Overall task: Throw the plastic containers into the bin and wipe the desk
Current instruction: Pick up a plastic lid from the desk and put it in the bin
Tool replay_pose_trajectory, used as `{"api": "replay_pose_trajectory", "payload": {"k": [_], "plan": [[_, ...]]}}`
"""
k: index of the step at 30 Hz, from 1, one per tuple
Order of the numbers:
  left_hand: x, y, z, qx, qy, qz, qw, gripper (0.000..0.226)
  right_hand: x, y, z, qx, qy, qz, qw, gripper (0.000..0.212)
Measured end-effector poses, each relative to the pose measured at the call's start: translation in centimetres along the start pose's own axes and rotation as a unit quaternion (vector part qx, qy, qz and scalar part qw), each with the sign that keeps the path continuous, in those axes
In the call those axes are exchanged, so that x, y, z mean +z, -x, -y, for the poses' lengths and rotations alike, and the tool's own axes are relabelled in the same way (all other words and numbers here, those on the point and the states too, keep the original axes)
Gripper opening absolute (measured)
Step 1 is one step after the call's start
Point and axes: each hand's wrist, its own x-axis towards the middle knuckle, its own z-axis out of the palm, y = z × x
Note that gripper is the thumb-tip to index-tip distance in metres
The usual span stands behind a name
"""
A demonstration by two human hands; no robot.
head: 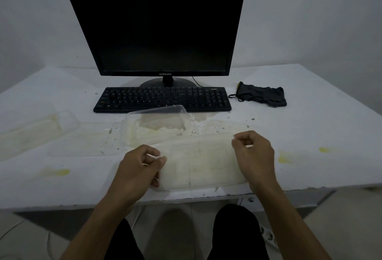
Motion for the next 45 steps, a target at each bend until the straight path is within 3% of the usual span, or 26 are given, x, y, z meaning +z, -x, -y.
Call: {"api": "replay_pose_trajectory", "payload": {"k": [8, 15, 22, 45], "plan": [[-0.3, -0.9, 0.2, 0.060, -0.070, 0.057, 0.994, 0.043, -0.3, -0.3, -0.2, -0.032, 0.035, 0.044, 0.998, 0.017], [0.7, -0.4, 0.2, 0.164, -0.215, 0.011, 0.963, 0.047, 0.1, -0.4, -0.7, -0.154, 0.129, 0.073, 0.977, 0.028], [1.1, -0.7, 0.1, 0.169, -0.279, -0.012, 0.945, 0.044, 0.1, -0.5, -0.7, -0.205, 0.173, 0.089, 0.959, 0.031], [0.1, -0.3, 0.8, 0.158, -0.254, -0.016, 0.954, 0.042, 0.2, 0.9, -0.3, -0.176, 0.191, 0.100, 0.961, 0.035]]}}
